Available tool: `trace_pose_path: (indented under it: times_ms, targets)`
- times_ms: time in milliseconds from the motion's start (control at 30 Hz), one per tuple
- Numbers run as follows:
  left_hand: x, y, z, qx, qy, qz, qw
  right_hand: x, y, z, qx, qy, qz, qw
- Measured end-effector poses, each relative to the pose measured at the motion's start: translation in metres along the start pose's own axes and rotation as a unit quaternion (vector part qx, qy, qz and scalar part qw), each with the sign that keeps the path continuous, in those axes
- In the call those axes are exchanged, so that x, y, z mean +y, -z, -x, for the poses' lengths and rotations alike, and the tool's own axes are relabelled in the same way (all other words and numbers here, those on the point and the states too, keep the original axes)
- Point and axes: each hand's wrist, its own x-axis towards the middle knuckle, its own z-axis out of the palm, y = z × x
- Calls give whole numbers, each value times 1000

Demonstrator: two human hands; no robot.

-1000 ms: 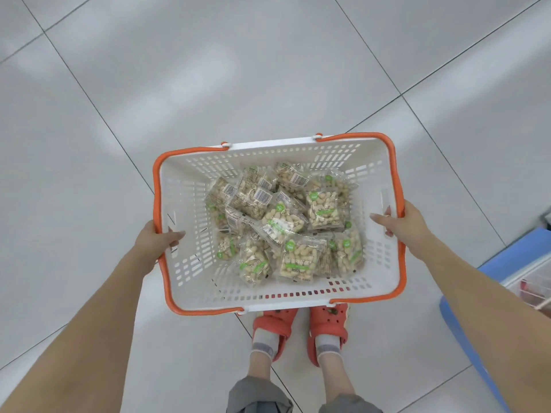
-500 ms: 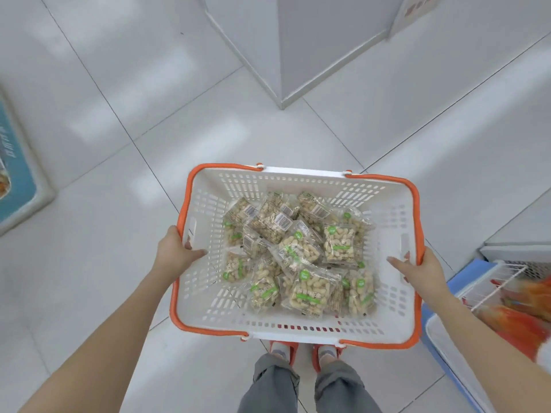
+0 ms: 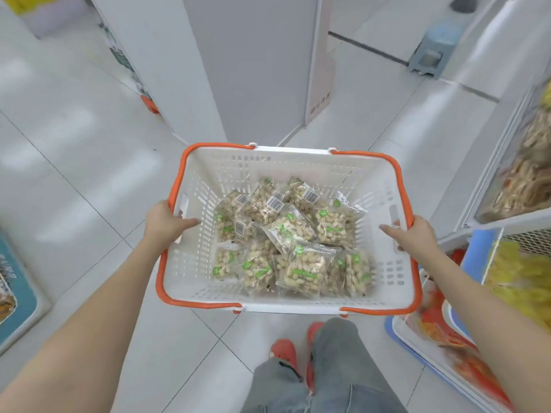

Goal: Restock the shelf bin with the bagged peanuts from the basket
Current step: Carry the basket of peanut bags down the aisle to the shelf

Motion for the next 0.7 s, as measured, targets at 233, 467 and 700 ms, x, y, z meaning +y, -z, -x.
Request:
trace_pose_path:
  times_ms: [233, 467, 700]
  targets:
    - [91, -27, -57, -42, -47, -13, 998, -9, 40, -44, 63, -28, -25, 997]
    - [194, -84, -141, -82, -72, -46, 993, -18, 82, -137, 88, -79, -56, 991]
    - [323, -133, -230, -90, -120, -77, 986, -56, 135, -242, 131, -103, -95, 981]
